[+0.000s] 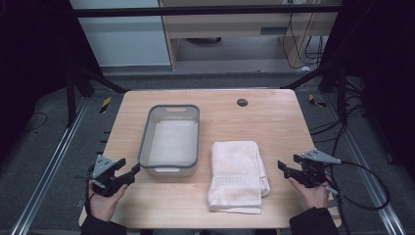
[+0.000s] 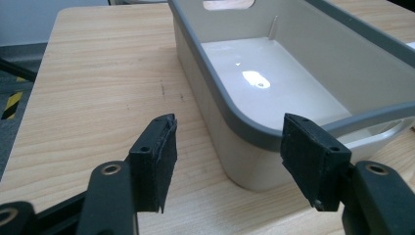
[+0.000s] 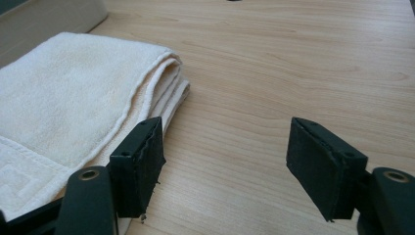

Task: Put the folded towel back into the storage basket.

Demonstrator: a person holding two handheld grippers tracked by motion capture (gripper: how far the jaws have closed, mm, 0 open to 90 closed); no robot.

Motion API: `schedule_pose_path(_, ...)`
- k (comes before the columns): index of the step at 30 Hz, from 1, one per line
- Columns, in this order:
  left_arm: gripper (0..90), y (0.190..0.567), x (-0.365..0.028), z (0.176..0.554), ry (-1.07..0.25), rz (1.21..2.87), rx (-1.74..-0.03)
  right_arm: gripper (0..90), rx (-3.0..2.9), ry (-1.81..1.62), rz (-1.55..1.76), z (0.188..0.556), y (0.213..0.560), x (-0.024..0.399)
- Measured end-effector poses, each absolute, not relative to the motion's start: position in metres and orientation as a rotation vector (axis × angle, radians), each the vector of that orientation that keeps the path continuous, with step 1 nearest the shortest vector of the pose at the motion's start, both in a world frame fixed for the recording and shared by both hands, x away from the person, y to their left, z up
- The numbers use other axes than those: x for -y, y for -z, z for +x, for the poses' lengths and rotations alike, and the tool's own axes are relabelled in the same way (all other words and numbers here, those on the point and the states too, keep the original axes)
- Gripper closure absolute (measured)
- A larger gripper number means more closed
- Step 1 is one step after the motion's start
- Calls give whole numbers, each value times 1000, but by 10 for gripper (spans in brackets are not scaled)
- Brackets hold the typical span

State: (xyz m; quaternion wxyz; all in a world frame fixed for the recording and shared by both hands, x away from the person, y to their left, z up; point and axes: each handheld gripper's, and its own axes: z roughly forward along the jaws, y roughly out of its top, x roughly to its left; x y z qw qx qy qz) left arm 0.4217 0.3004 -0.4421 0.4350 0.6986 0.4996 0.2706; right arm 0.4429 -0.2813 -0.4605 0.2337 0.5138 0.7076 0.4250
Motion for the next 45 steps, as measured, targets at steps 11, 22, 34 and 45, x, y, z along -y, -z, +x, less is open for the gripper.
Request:
schedule_pose_path(11, 428, 428, -291, 422, -662, 1719, -1215, 312, -1951, -1195, 1351, 451, 445, 272)
schedule_pose_path(22, 436, 417, -279, 424, -663, 1715, -1188, 312, -1947, -1217, 1337, 456, 436, 267)
schedule_pose_path(34, 435, 406, -236, 428, -635, 1738, -1106, 305, -1941, -1257, 1345, 473, 425, 257)
schedule_pose_path(45, 428, 405, -188, 425, -578, 1786, -1019, 285, -1948, -1268, 1329, 484, 416, 248)
